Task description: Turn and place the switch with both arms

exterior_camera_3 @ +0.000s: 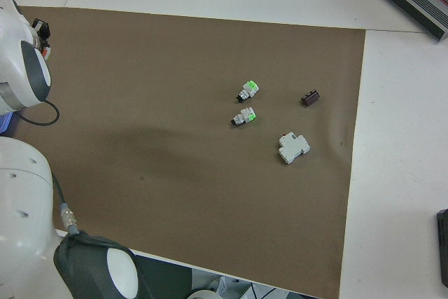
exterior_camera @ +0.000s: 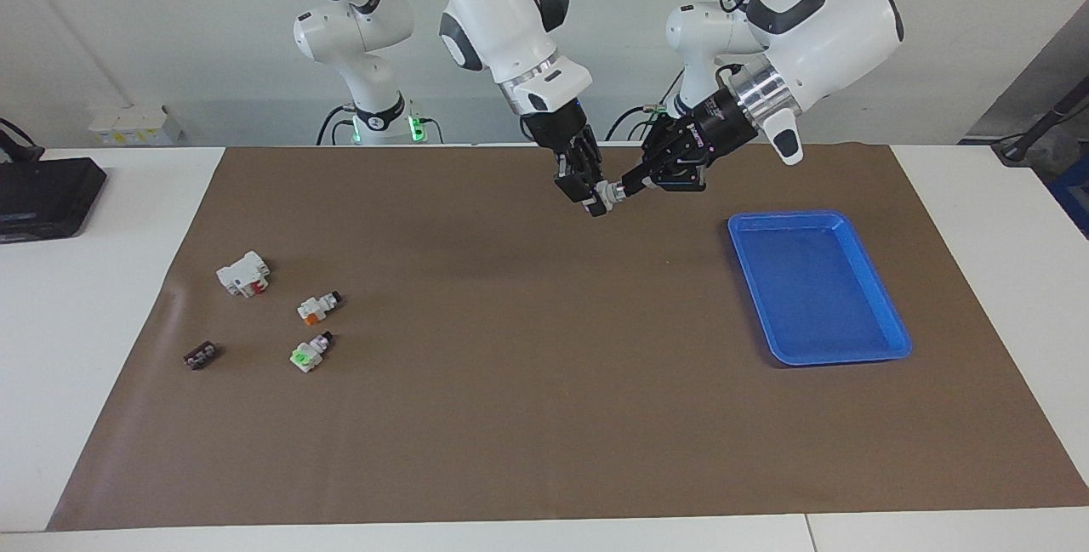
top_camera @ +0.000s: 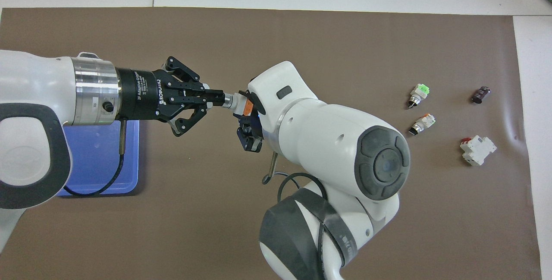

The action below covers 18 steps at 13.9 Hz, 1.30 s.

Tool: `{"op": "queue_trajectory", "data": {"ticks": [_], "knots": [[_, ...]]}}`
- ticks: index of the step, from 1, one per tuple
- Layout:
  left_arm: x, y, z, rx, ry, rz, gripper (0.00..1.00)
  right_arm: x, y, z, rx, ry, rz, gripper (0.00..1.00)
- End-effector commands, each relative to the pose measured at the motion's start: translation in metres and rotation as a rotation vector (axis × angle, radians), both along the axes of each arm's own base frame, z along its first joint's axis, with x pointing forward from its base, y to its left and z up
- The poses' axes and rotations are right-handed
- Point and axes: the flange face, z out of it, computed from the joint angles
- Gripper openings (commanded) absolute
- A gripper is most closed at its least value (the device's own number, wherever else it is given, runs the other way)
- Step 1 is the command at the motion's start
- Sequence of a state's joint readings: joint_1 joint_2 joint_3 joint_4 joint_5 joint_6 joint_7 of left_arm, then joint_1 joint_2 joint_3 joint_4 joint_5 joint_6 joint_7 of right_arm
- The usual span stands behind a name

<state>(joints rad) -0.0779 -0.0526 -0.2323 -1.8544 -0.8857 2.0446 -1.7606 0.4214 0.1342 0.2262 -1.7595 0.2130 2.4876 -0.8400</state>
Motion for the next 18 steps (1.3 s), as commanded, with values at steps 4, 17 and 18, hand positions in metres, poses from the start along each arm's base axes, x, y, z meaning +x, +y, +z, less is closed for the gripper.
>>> {"op": "queue_trajectory", "data": {"ticks": [4,17,18], "knots": [[0.0066,0.0083,-0.0157,0.018,-0.015,0.083,0.00,-0.0095,0.0078,0.0200,0.029,-0.011,-0.012,0.00],[0.0082,0.0119,-0.0150,0.029,-0.052,0.059,0.00,-0.0099,0.0075,0.0202,0.054,0.022,-0.068,1.00],[0.0102,0.0153,-0.0161,0.037,-0.067,0.059,0.00,-0.0082,0.0052,0.0199,0.052,0.022,-0.071,1.00]]}}
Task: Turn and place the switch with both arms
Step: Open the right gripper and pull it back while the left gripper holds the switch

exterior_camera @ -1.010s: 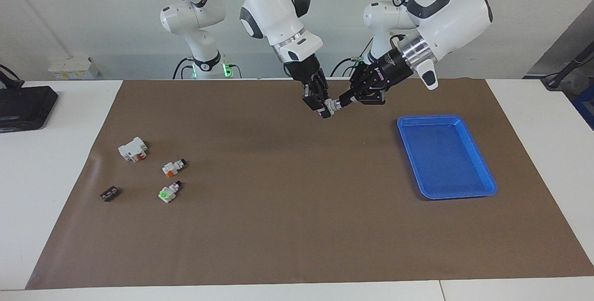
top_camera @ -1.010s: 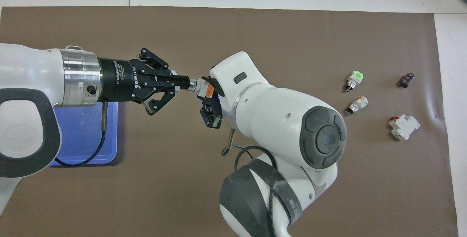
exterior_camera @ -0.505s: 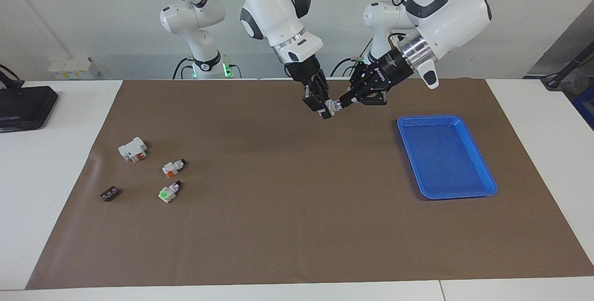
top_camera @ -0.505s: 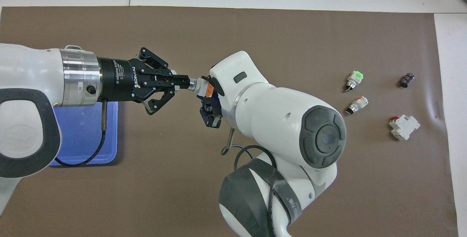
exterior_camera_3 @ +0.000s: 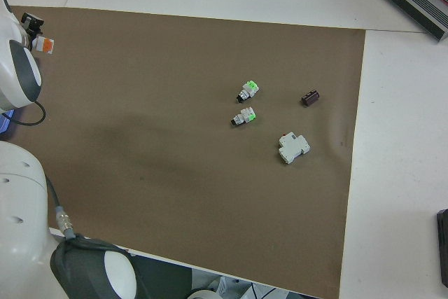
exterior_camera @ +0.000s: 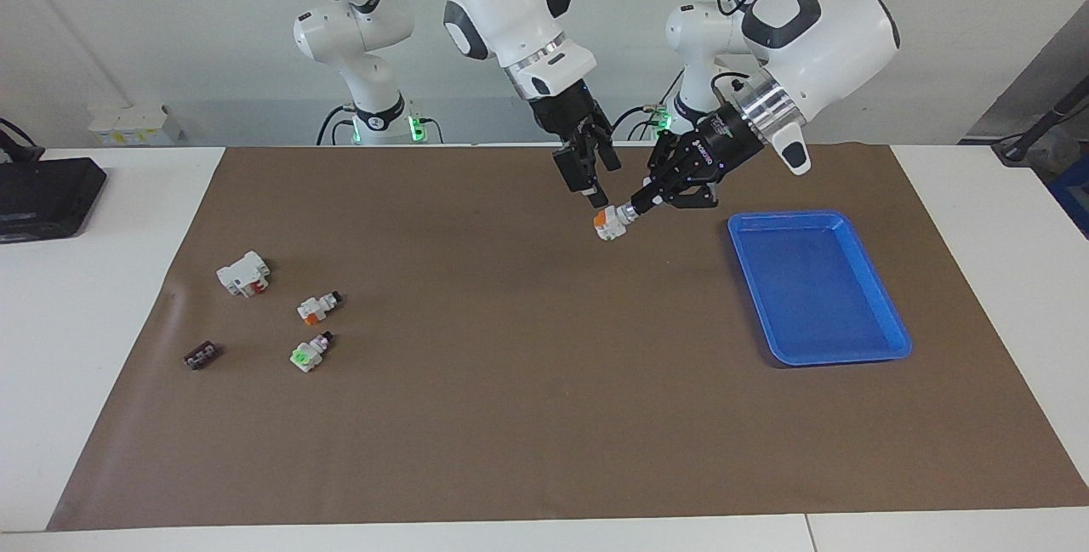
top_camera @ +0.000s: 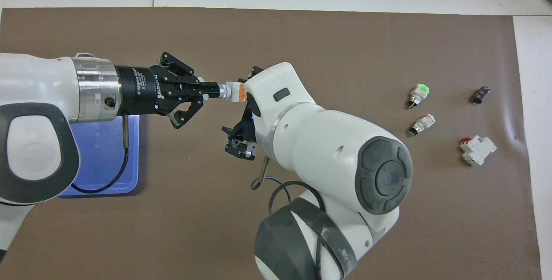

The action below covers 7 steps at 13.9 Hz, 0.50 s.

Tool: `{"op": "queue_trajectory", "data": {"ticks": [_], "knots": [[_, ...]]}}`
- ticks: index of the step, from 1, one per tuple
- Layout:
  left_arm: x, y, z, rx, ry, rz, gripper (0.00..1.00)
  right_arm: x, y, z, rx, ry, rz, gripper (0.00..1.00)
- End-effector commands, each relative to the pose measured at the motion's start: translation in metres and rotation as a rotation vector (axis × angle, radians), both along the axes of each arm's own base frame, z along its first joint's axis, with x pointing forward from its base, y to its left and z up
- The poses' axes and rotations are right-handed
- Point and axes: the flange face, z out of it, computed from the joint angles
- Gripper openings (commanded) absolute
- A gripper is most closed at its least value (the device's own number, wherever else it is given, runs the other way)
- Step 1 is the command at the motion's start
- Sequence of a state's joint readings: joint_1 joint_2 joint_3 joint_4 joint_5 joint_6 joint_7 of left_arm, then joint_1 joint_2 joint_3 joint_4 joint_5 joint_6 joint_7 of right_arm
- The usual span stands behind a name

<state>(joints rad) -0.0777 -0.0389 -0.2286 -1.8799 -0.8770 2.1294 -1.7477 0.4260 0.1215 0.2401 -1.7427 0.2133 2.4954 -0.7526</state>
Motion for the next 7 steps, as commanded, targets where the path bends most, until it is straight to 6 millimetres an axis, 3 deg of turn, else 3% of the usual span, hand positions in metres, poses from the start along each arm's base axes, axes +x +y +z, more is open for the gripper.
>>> {"op": "queue_trajectory", "data": {"ticks": [1,3,5,7], "knots": [[0.001,0.011,-0.002,0.047,-0.049,-0.001,0.00,0.002,-0.007,0.000,-0.006,0.017,-0.022,1.00],[0.009,0.033,-0.004,0.111,-0.074,0.008,0.00,0.011,-0.022,-0.002,-0.014,0.028,-0.048,1.00],[0.013,0.051,-0.007,0.162,-0.101,-0.018,0.00,0.030,-0.052,-0.007,-0.029,0.054,-0.098,1.00],[0.012,0.064,-0.014,0.261,-0.124,-0.093,0.00,0.055,-0.096,-0.010,-0.034,0.070,-0.176,1.00]]}}
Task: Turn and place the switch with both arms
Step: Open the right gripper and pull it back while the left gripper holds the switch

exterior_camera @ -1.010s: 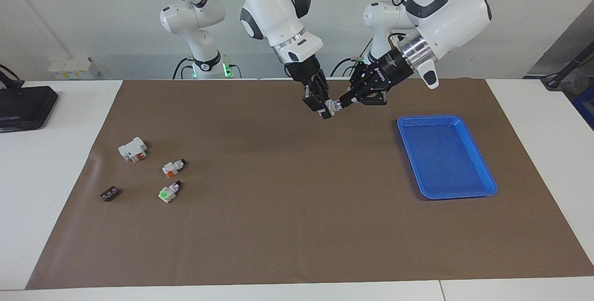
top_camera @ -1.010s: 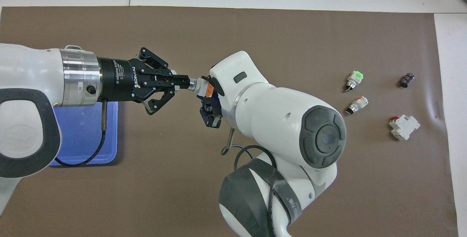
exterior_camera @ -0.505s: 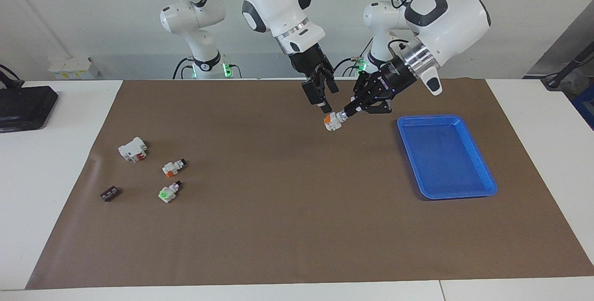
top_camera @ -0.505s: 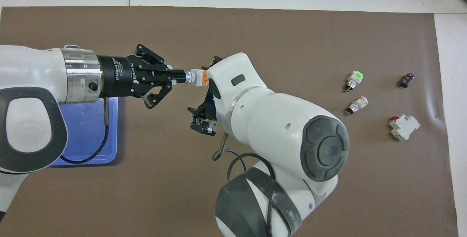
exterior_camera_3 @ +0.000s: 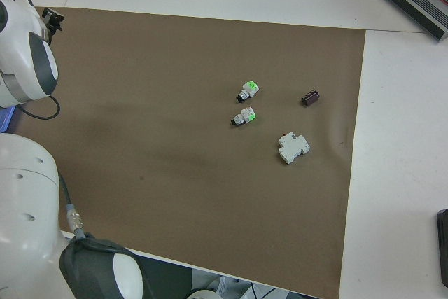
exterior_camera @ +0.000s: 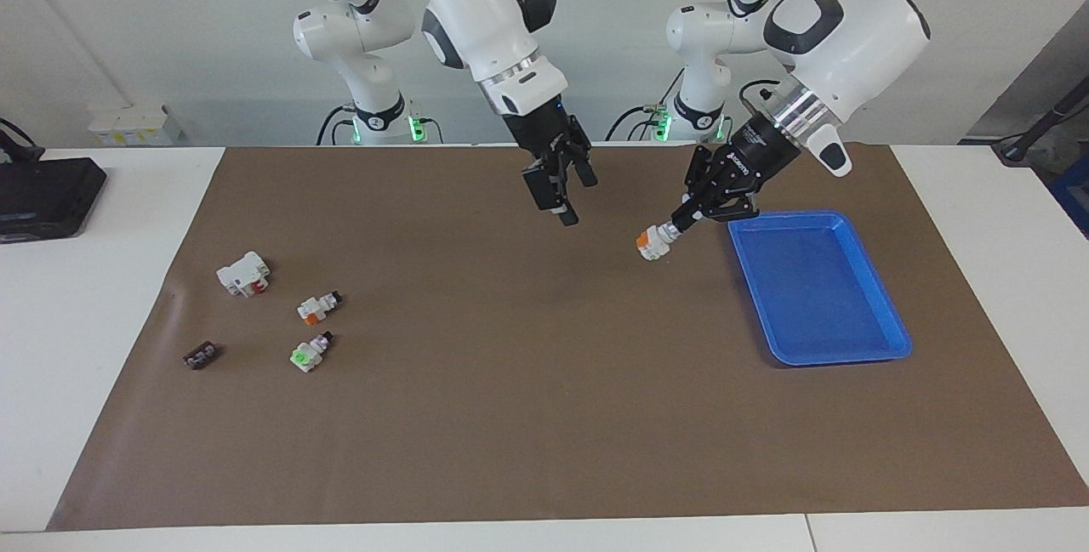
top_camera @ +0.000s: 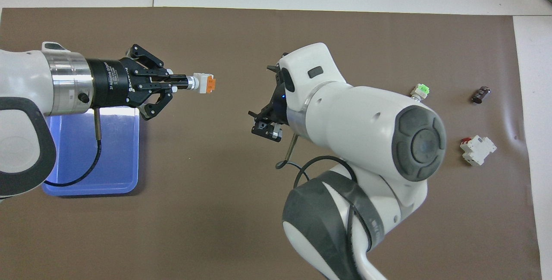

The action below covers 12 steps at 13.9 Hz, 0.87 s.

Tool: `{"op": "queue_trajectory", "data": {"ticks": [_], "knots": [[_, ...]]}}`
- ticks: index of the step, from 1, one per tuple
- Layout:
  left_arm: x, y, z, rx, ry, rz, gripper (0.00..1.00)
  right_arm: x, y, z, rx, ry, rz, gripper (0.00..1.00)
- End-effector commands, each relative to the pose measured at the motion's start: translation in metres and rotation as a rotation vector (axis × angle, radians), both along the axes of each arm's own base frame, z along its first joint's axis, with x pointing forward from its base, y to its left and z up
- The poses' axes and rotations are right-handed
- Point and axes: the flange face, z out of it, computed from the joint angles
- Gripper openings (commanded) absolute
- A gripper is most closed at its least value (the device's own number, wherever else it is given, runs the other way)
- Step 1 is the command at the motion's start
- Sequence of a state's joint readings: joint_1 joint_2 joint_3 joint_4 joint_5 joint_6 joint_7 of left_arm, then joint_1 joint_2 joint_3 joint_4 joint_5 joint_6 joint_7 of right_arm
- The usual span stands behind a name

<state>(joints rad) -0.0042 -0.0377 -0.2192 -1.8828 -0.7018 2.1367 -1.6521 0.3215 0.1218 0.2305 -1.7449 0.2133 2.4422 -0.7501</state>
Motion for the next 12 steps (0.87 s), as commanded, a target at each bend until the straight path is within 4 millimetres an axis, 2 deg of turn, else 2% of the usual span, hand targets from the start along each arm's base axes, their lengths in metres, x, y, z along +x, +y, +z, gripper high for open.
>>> {"op": "queue_trajectory", "data": {"ticks": [1,3,5,7,8,9,10,12], "knots": [[-0.004,0.025,-0.012,0.151,-0.014,-0.106,0.00,0.027,-0.058,-0.003,-0.005,0.025,-0.113,1.00],[-0.006,0.056,-0.015,0.211,-0.030,-0.201,0.00,0.046,-0.104,-0.003,-0.007,0.029,-0.189,1.00],[-0.006,0.100,-0.019,0.254,-0.055,-0.277,0.00,0.050,-0.126,-0.007,-0.023,0.068,-0.226,1.00],[-0.010,0.120,-0.033,0.405,-0.087,-0.437,0.00,0.059,-0.162,-0.011,-0.034,0.114,-0.329,1.00],[-0.011,0.129,-0.038,0.491,-0.101,-0.527,0.00,0.061,-0.174,-0.010,-0.055,0.129,-0.388,1.00],[-0.011,0.135,-0.040,0.541,-0.118,-0.594,0.00,0.061,-0.177,-0.008,-0.087,0.128,-0.441,1.00],[-0.010,0.153,-0.043,0.558,-0.130,-0.621,0.00,0.060,-0.178,-0.005,-0.120,0.122,-0.513,1.00],[-0.012,0.175,-0.061,0.576,-0.160,-0.719,0.00,0.053,-0.181,-0.002,-0.150,0.150,-0.660,1.00]]}}
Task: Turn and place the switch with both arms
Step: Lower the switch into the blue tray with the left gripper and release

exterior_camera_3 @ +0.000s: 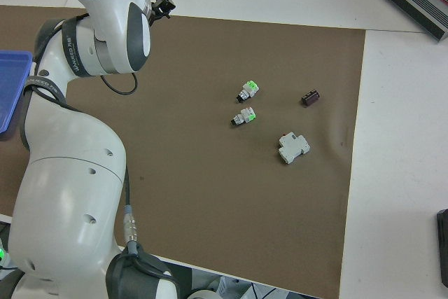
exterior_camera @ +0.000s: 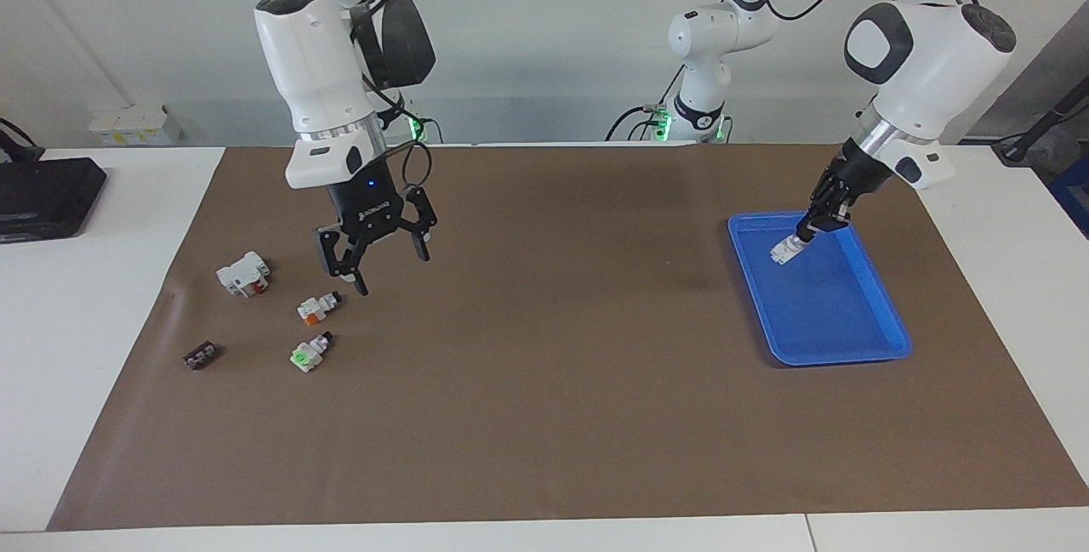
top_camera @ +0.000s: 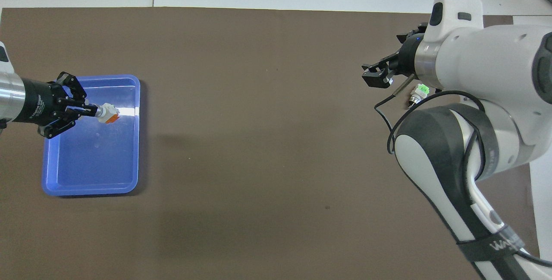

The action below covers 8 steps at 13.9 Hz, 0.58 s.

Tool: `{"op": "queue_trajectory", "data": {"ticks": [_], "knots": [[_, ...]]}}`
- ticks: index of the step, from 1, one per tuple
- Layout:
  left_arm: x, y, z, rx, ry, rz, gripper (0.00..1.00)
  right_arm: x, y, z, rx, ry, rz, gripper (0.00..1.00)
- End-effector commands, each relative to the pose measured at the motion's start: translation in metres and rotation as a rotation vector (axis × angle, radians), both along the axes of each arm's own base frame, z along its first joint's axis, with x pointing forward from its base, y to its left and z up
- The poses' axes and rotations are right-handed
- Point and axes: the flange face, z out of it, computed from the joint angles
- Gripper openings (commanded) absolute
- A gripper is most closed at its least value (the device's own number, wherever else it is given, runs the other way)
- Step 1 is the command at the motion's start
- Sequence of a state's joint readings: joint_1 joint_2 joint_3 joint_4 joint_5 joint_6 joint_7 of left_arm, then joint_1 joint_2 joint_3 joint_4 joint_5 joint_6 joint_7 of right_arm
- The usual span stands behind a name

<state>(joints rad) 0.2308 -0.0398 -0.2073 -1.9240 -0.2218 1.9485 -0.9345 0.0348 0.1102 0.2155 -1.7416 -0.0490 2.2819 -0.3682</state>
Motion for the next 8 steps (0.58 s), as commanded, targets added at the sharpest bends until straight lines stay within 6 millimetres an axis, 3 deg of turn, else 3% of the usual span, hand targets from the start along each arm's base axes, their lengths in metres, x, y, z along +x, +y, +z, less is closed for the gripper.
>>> {"op": "queue_trajectory", "data": {"ticks": [1,5,8], "knots": [[-0.009,0.034,-0.026,0.082,-0.033,-0.134,0.00,-0.014,-0.005,0.012,-0.023,0.040,-0.185,1.00],[-0.015,0.068,-0.056,0.175,-0.056,-0.311,0.00,-0.036,-0.070,0.040,0.003,0.146,-0.473,1.00],[-0.026,0.092,-0.076,0.220,-0.032,-0.419,0.00,-0.065,-0.113,0.072,-0.006,0.205,-0.584,1.00]]}}
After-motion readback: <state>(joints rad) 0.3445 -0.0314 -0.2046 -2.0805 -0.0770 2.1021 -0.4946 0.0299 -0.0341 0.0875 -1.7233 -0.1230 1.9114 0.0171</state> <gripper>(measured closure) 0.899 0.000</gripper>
